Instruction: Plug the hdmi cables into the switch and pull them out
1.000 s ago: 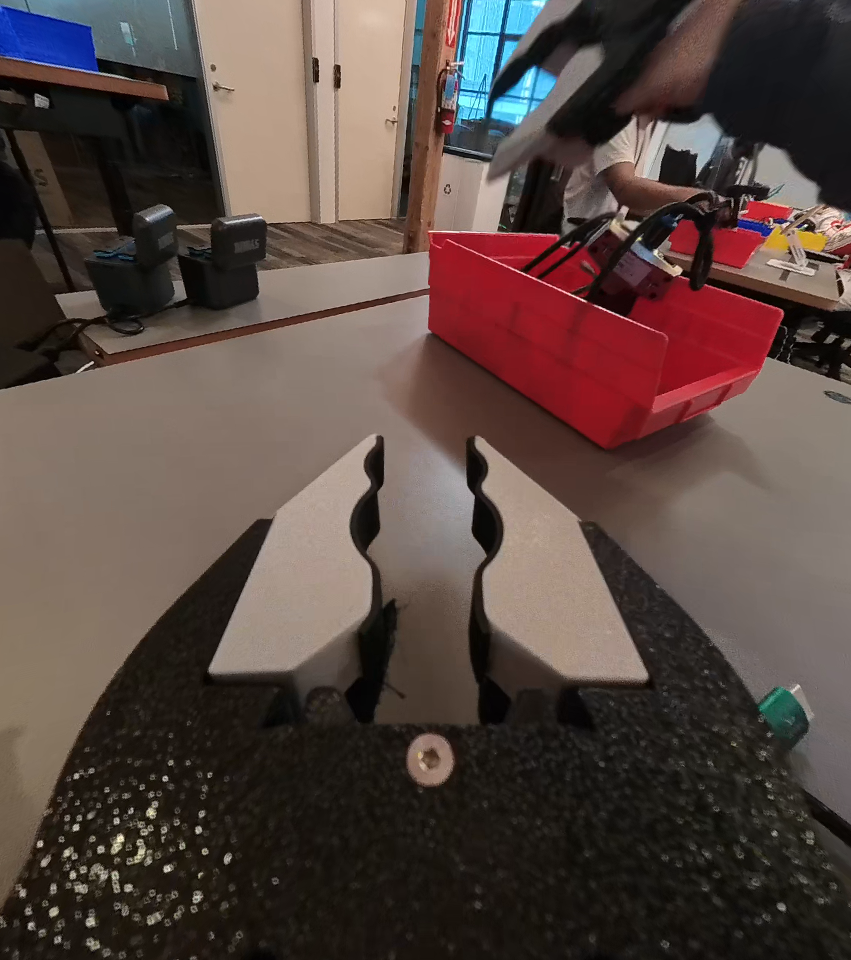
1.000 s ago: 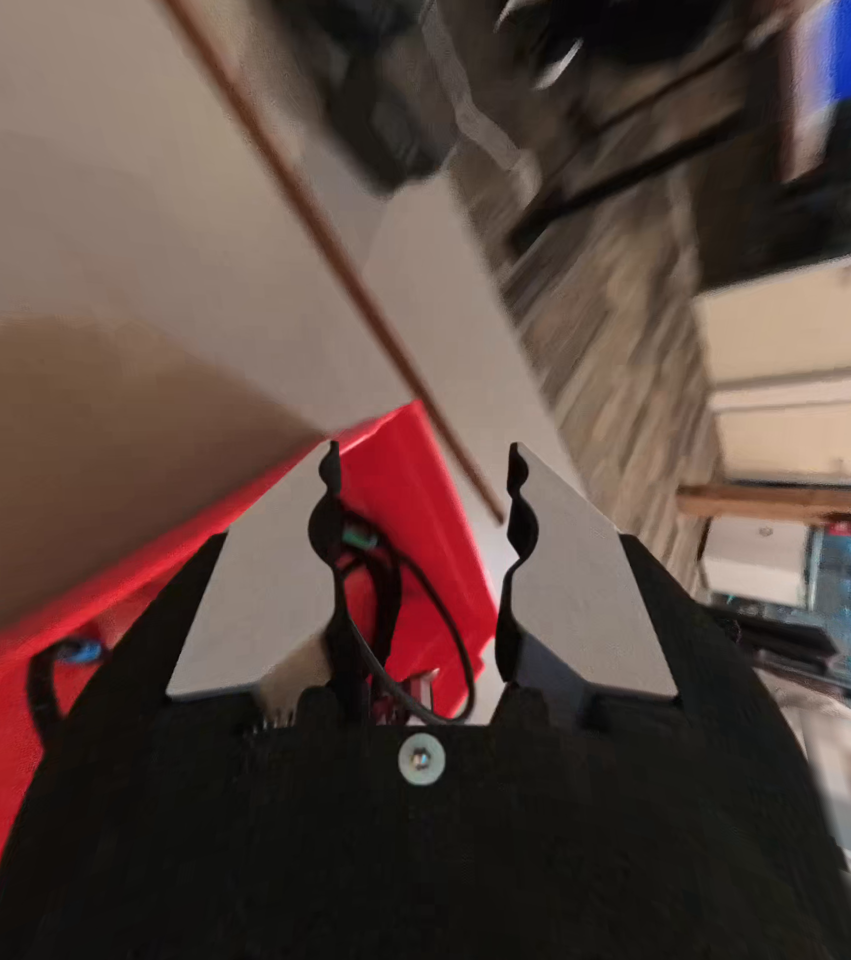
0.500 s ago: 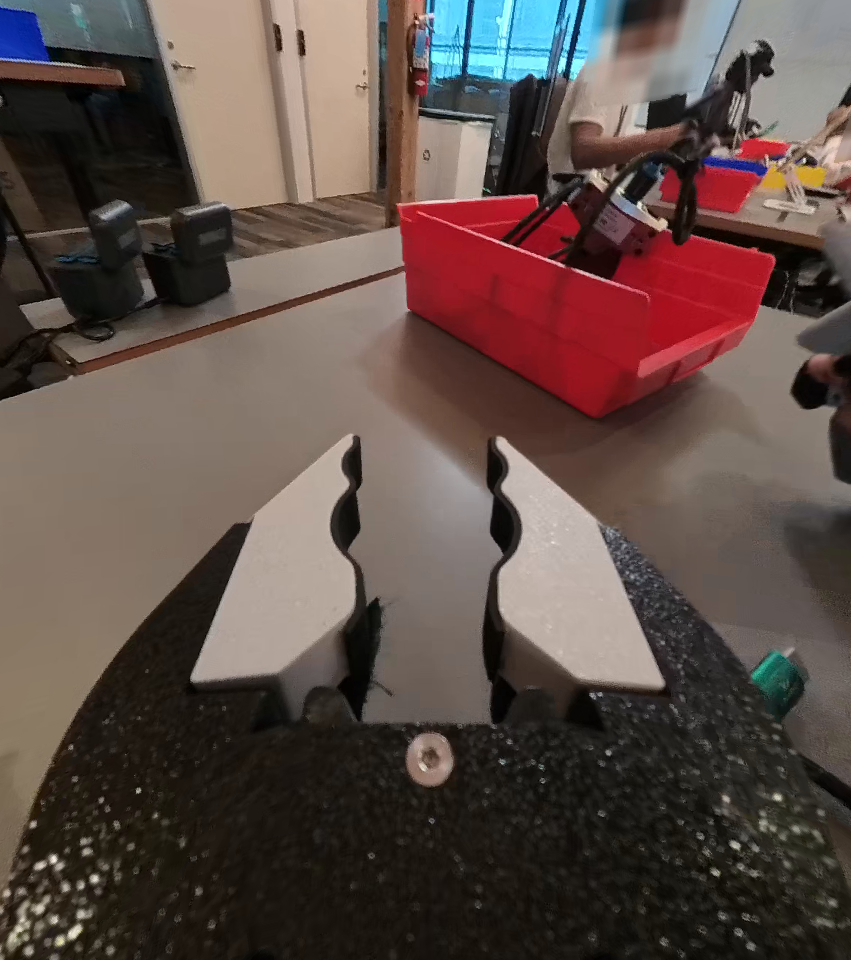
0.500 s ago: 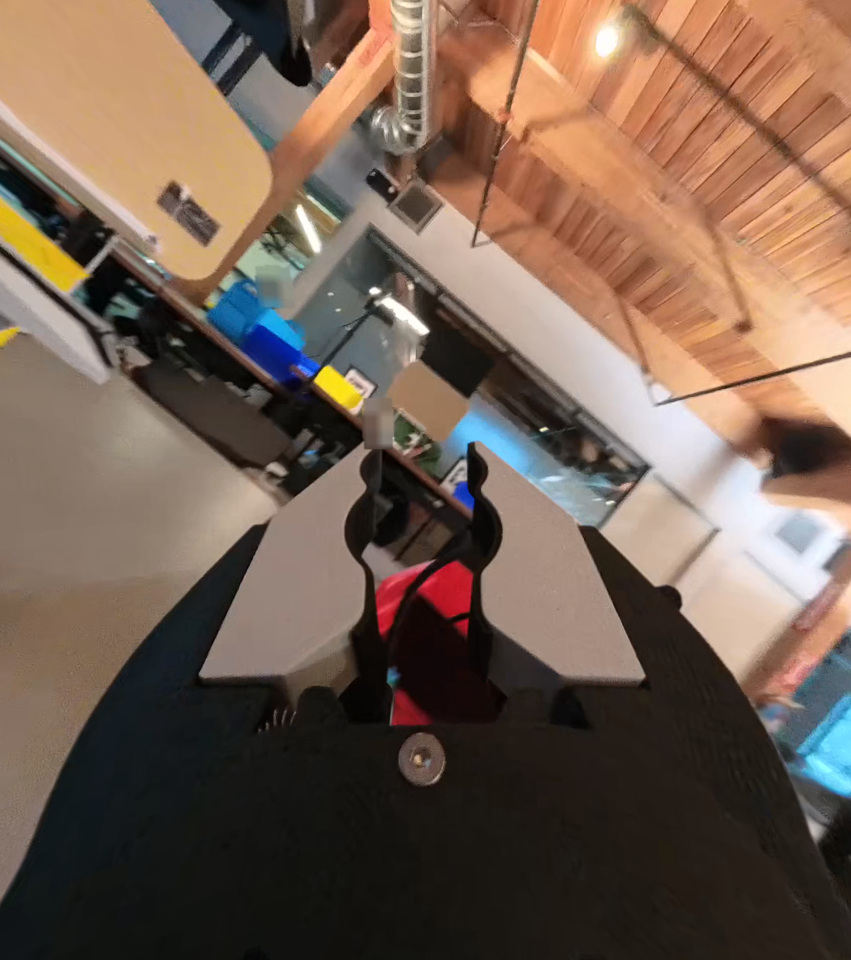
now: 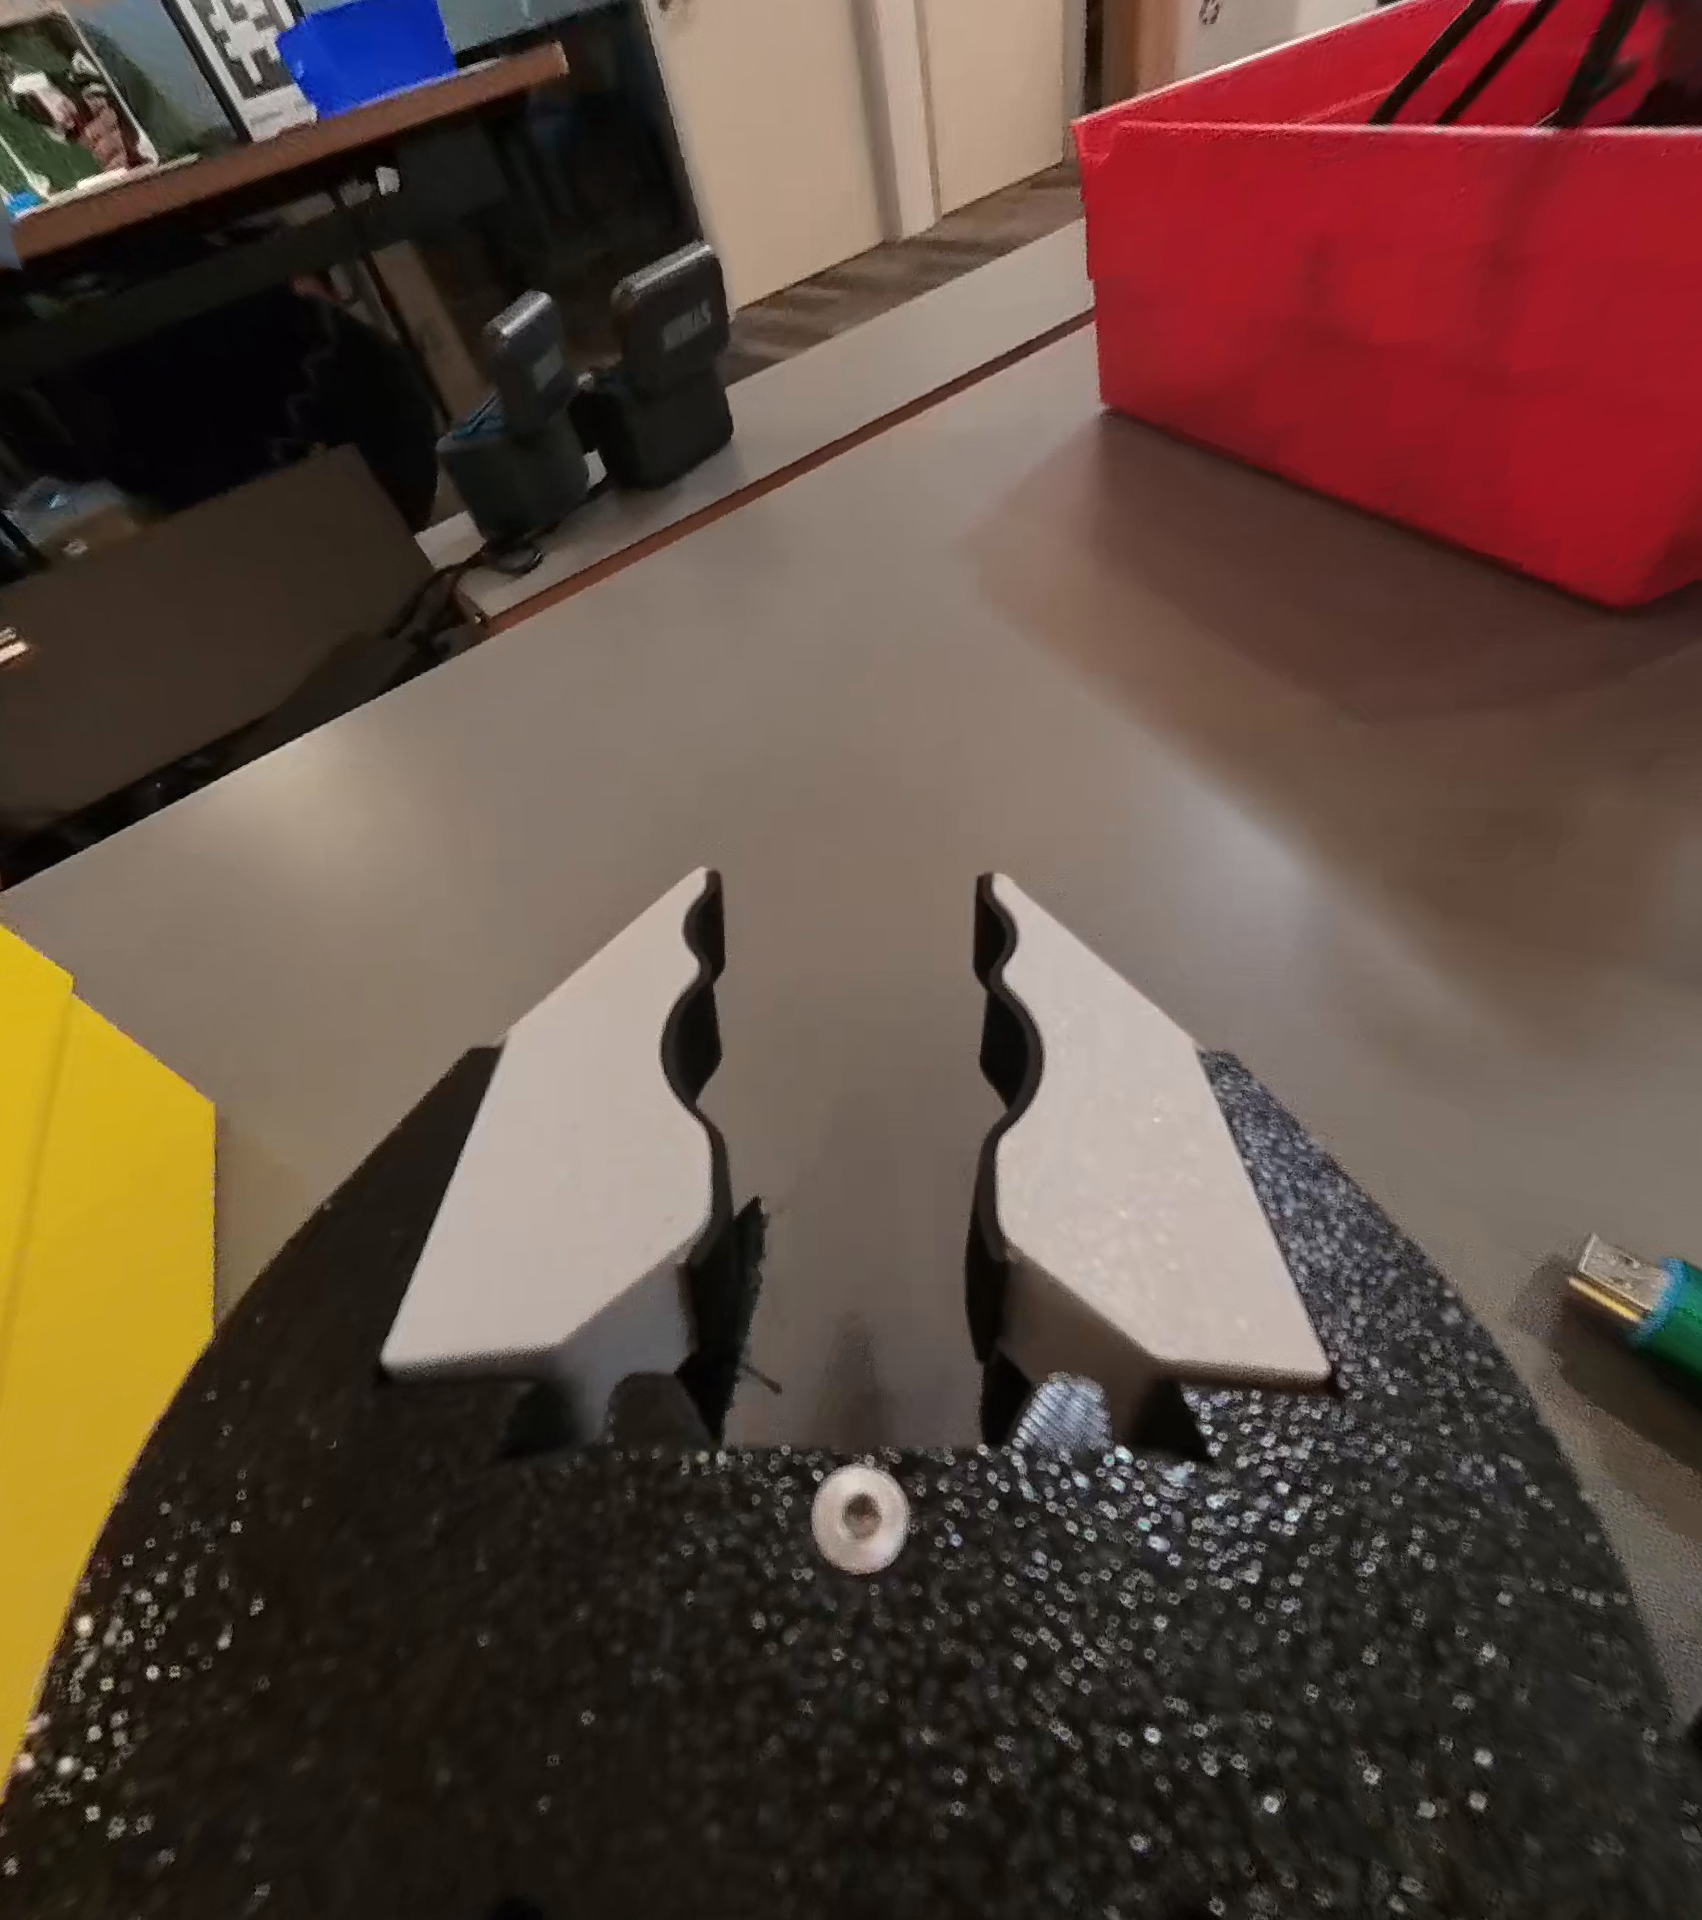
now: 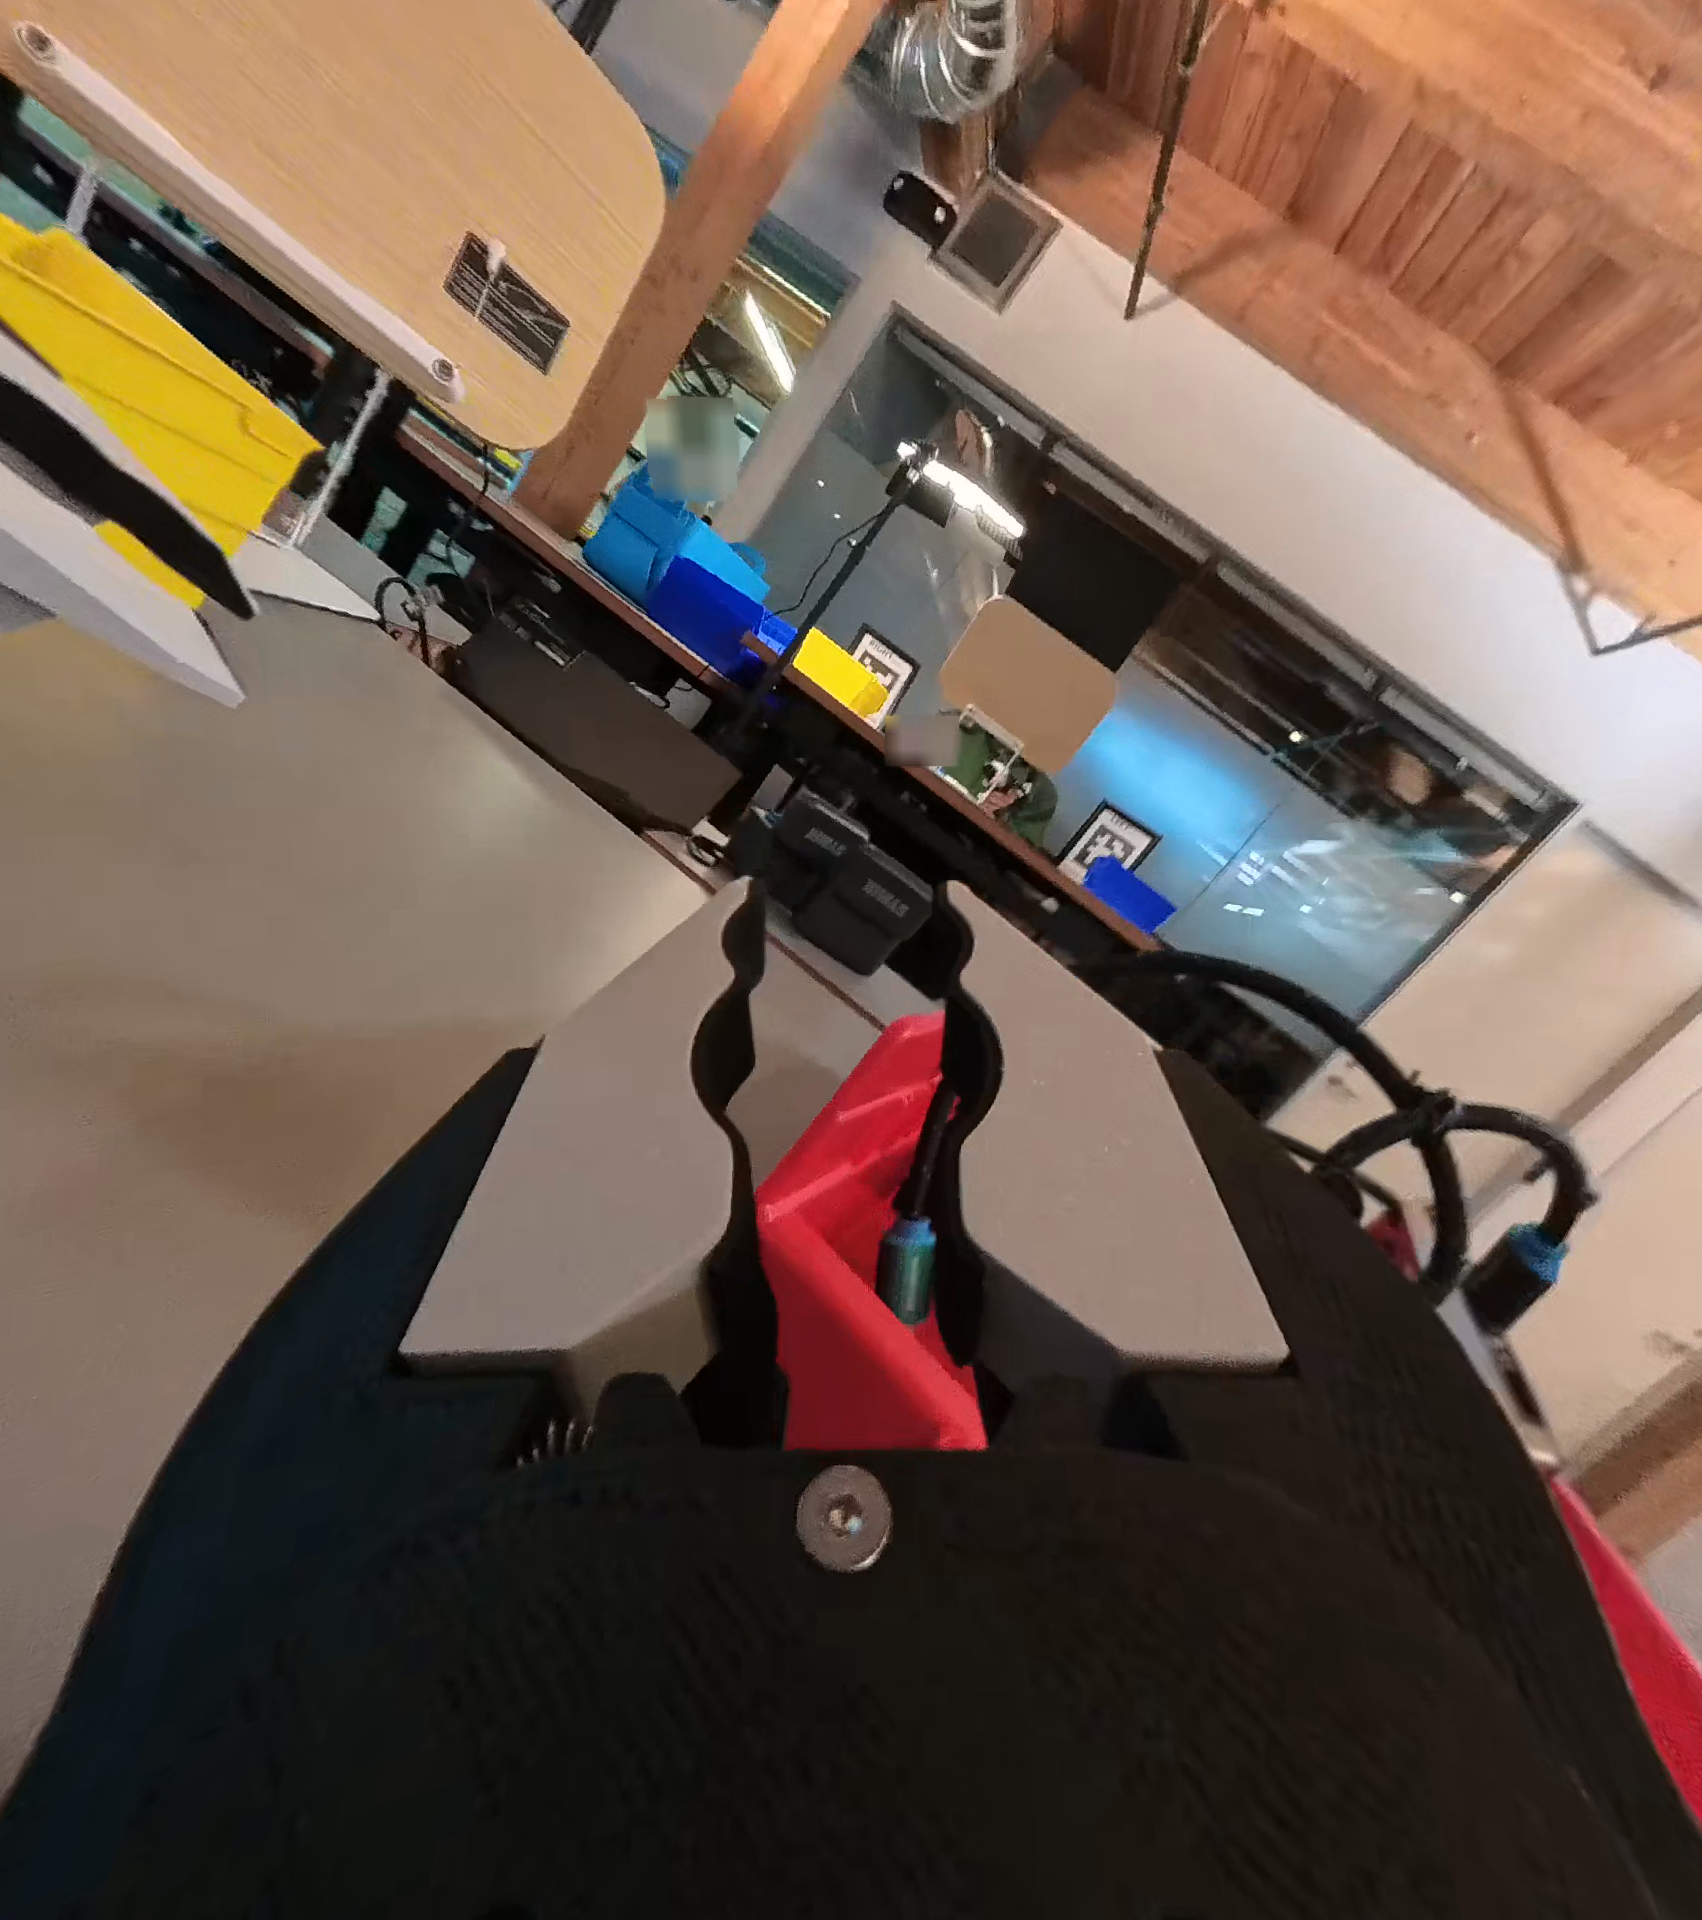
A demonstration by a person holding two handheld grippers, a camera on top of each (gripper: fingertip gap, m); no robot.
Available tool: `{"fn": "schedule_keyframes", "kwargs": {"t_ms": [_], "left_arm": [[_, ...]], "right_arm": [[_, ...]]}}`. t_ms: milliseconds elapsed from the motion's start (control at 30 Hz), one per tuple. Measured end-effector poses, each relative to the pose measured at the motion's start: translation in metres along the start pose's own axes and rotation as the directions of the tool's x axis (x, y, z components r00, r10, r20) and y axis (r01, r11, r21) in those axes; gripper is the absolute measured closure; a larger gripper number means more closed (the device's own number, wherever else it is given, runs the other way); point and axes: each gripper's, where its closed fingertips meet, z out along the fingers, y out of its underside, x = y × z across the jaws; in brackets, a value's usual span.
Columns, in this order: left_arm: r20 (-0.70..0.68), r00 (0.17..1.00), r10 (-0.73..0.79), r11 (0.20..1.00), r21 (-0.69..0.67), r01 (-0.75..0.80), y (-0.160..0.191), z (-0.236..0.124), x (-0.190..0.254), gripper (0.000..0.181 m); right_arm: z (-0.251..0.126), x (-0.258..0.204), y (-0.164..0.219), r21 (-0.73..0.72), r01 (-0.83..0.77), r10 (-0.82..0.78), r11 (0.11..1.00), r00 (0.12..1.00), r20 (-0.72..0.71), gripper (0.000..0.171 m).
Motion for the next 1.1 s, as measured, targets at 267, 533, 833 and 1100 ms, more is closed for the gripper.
{"fn": "schedule_keyframes", "kwargs": {"t_ms": [267, 533, 833, 1100], "left_arm": [[0.012, 1.0, 0.009, 1.0, 0.006, -0.009, -0.001, 0.0, -0.001, 0.134], [-0.088, 0.996, -0.036, 0.984, 0.172, 0.051, -0.045, -0.035, 0.009, 0.129], [0.178, 0.981, -0.082, 0.994, 0.086, 0.067, -0.059, -0.131, -0.047, 0.075], [0.293, 0.939, -0.182, 0.959, -0.157, 0.235, -0.01, -0.158, -0.103, 0.056]], "right_arm": [[0.003, 0.001, 0.009, -0.027, -0.076, 0.077, 0.997, 0.997, 0.025, 0.141], [0.001, -0.001, 0.007, -0.024, -0.066, 0.067, 0.998, 0.997, 0.034, 0.142], [-0.001, -0.006, 0.003, -0.013, -0.059, 0.06, 0.998, 0.997, 0.05, 0.142], [-0.003, 0.0, -0.007, 0.013, -0.033, 0.033, 0.999, 0.999, -0.005, 0.117]]}}
